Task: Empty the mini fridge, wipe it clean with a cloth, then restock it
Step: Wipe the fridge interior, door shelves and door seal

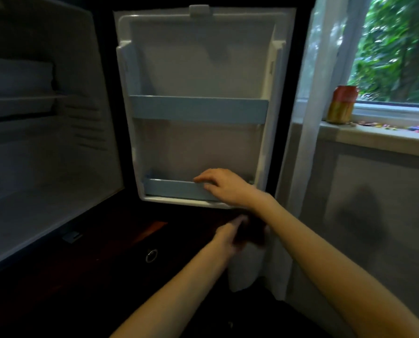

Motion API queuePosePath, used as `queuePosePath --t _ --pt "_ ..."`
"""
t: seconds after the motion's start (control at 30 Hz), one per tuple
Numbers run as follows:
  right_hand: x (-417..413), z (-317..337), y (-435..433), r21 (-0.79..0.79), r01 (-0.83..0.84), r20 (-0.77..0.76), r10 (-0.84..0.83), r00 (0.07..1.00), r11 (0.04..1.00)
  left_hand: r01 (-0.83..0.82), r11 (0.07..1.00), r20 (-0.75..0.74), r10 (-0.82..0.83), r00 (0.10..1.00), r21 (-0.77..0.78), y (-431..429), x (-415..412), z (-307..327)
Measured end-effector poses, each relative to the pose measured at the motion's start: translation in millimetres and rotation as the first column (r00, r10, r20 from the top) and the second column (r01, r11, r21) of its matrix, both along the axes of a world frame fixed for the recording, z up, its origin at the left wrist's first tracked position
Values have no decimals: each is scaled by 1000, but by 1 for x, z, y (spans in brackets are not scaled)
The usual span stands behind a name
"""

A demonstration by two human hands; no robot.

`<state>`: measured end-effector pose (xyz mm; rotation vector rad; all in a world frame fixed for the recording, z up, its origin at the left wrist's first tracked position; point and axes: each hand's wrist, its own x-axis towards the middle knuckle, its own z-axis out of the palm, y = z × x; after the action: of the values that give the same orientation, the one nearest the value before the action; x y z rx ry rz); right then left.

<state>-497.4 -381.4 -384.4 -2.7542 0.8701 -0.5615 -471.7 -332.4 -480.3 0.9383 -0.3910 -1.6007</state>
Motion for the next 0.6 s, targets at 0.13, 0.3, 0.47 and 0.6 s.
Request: queuePosePath --t 0.13,0.3,0.47,0.6 --pt "-49 -17 25 -359 227 660 74 748 905 33 976 547 92 832 -215 47 29 3" --pt "-80 -34 28 190 263 937 -255 241 946 -70 752 474 481 737 -655 53 26 75" --pt "-65 -36 54 289 -144 905 -220 365 946 240 704 702 490 516 -668 26 13 101" --pt "-81 -22 42 244 66 943 -253 218 967 423 598 712 674 195 -681 4 18 112"
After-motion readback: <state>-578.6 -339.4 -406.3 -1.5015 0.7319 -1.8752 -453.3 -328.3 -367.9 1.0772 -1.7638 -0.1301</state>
